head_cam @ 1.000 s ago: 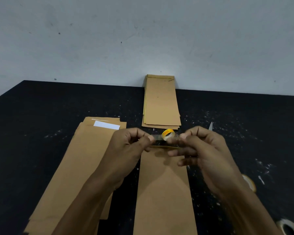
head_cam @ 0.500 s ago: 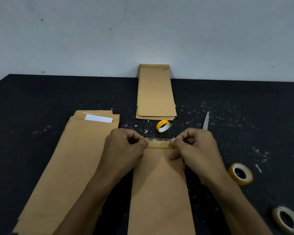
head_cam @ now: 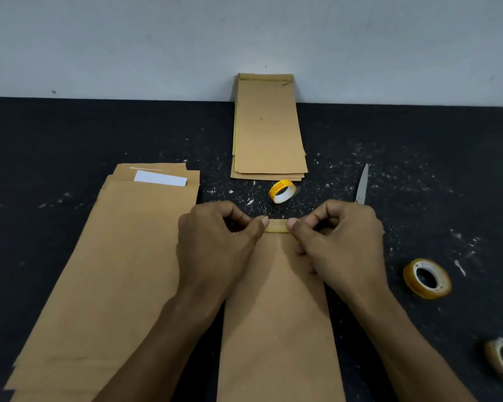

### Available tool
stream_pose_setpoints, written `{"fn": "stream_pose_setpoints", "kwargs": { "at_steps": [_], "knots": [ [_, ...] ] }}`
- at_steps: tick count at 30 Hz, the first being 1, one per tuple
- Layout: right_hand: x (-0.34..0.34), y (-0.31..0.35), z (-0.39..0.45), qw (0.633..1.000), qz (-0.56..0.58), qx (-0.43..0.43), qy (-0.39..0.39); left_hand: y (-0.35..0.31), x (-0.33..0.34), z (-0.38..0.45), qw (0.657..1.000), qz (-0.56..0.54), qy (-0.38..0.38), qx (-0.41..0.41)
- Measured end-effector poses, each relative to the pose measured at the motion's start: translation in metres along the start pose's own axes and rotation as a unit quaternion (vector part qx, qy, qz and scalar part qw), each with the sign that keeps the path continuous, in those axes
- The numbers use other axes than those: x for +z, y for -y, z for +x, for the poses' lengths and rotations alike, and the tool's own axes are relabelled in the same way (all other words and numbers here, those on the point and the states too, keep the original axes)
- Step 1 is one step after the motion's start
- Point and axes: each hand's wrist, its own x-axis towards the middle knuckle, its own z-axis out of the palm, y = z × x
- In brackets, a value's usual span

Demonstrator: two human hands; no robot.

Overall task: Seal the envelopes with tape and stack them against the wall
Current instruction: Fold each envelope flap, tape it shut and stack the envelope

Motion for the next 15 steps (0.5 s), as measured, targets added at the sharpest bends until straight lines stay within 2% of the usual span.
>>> {"fn": "stream_pose_setpoints", "kwargs": {
  "at_steps": [15],
  "knots": [
    [0.0085,-0.0068,0.0008,0.996,-0.067,-0.062,-0.015,0.0071,0.0071,-0.0014,0.998,0.029,-0.005,0.05]
  ]
}}
